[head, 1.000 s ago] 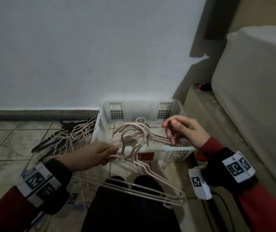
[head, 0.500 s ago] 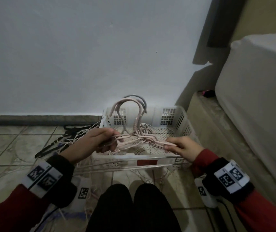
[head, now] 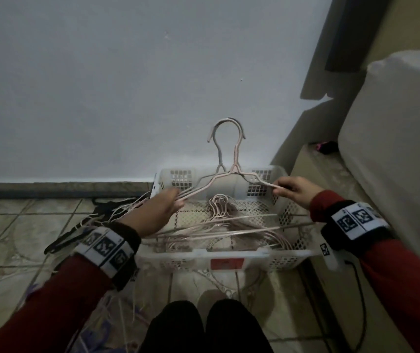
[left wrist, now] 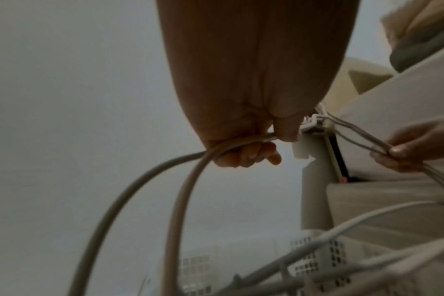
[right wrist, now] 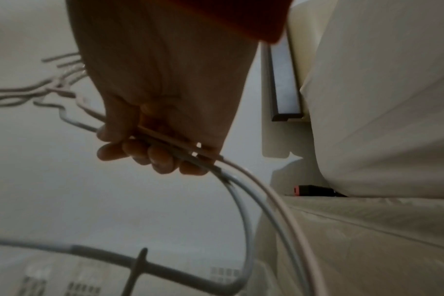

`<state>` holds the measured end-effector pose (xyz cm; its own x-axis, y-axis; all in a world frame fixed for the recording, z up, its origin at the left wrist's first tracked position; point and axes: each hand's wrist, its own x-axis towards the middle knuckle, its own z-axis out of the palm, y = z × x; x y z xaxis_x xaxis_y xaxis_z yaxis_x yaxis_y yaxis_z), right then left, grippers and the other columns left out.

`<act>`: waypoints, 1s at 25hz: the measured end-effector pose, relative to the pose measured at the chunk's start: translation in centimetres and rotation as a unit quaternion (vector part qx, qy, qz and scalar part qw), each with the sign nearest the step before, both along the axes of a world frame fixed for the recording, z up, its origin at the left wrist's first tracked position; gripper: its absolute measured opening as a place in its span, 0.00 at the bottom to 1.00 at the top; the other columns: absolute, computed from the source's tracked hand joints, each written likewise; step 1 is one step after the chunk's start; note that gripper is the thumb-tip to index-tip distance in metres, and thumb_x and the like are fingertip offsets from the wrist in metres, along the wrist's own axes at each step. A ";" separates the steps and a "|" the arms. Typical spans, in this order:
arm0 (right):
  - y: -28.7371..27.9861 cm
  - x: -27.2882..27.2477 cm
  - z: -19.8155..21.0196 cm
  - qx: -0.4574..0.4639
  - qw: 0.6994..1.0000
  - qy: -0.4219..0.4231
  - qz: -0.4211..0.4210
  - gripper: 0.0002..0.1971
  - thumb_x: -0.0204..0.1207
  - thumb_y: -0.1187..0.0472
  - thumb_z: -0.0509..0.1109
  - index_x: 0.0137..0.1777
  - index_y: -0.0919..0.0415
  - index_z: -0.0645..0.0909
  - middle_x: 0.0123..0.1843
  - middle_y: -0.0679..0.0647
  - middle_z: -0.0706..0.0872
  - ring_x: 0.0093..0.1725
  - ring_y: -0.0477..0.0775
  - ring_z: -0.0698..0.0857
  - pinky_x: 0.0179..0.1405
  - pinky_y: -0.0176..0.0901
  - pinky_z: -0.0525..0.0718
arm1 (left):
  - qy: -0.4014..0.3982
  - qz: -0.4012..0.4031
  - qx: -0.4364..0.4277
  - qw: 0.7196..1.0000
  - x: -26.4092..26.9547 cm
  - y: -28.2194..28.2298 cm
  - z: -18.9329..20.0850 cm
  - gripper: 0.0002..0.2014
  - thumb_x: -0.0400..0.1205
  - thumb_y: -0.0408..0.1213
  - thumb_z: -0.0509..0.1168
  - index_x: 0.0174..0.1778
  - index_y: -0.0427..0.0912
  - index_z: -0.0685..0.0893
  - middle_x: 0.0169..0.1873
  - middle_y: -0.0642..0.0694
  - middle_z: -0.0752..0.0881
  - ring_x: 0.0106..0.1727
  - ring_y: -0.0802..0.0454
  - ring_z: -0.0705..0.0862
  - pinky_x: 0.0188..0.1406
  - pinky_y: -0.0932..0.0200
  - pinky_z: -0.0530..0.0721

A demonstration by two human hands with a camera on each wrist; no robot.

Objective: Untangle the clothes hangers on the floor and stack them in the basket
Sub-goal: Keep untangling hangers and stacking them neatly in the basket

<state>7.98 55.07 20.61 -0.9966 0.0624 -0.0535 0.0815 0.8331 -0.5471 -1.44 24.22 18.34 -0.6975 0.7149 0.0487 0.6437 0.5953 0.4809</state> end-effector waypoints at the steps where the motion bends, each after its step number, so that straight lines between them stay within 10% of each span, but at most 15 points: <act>1: 0.5 -1.1 -0.5 0.011 1.000 -0.007 -0.015 0.09 0.78 0.66 0.63 0.47 0.72 0.81 0.31 0.52 0.76 0.40 0.52 0.75 0.32 0.25 0.70 | 0.023 0.000 -0.004 1.000 -1.5 0.9 -0.2 0.08 0.85 0.33 0.54 0.56 0.35 0.74 0.48 0.41 0.74 0.49 0.46 0.75 0.49 0.60 0.68; 6: 1.6 -6.8 -6.2 0.075 0.987 -0.127 -0.059 0.10 0.80 0.67 0.59 0.50 0.68 0.82 0.32 0.53 0.77 0.37 0.52 0.75 0.30 0.37 0.65 | 0.066 0.013 -0.127 0.990 -7.3 4.6 -4.5 0.15 0.81 0.21 0.51 0.63 0.31 0.73 0.62 0.35 0.75 0.62 0.40 0.77 0.62 0.52 0.73; 9: 2.7 -8.9 -10.5 0.089 0.963 -0.244 -0.076 0.13 0.80 0.69 0.57 0.37 0.58 0.78 0.31 0.48 0.73 0.38 0.51 0.75 0.38 0.32 0.79 | 0.053 0.002 -0.224 0.973 -9.7 6.9 -7.9 0.15 0.83 0.23 0.50 0.64 0.33 0.73 0.62 0.35 0.77 0.61 0.40 0.80 0.61 0.50 0.77; 13: 3.1 -11.0 -13.3 0.159 0.932 -0.319 -0.064 0.15 0.79 0.63 0.61 0.64 0.63 0.77 0.59 0.57 0.81 0.59 0.56 0.81 0.63 0.46 0.77 | 0.015 -0.033 -0.328 0.944 -12.4 9.2 -13.1 0.18 0.85 0.29 0.48 0.72 0.35 0.68 0.65 0.34 0.78 0.64 0.38 0.80 0.64 0.47 0.76; 18: 6.1 -10.7 -20.5 0.239 0.898 -0.369 -0.022 0.24 0.82 0.57 0.53 0.76 0.43 0.54 0.81 0.47 0.58 0.77 0.57 0.66 0.73 0.57 0.71 | -0.052 -0.052 -0.415 0.907 -13.1 9.7 -18.2 0.19 0.86 0.29 0.46 0.73 0.31 0.68 0.75 0.34 0.69 0.75 0.40 0.69 0.74 0.52 0.65; 25: 2.5 -10.9 -18.0 0.281 0.880 -0.381 0.026 0.18 0.79 0.59 0.60 0.68 0.60 0.75 0.69 0.61 0.79 0.68 0.61 0.78 0.65 0.50 0.76 | -0.153 -0.049 -0.435 0.886 -13.0 8.8 -19.2 0.17 0.85 0.29 0.51 0.68 0.28 0.75 0.69 0.31 0.77 0.70 0.37 0.76 0.69 0.51 0.72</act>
<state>-2.90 57.58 2.63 -0.6871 0.2483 -0.6828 0.2003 0.9681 0.1505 -14.42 33.00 -0.83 -0.5152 0.4470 -0.7312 0.6320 0.7745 0.0281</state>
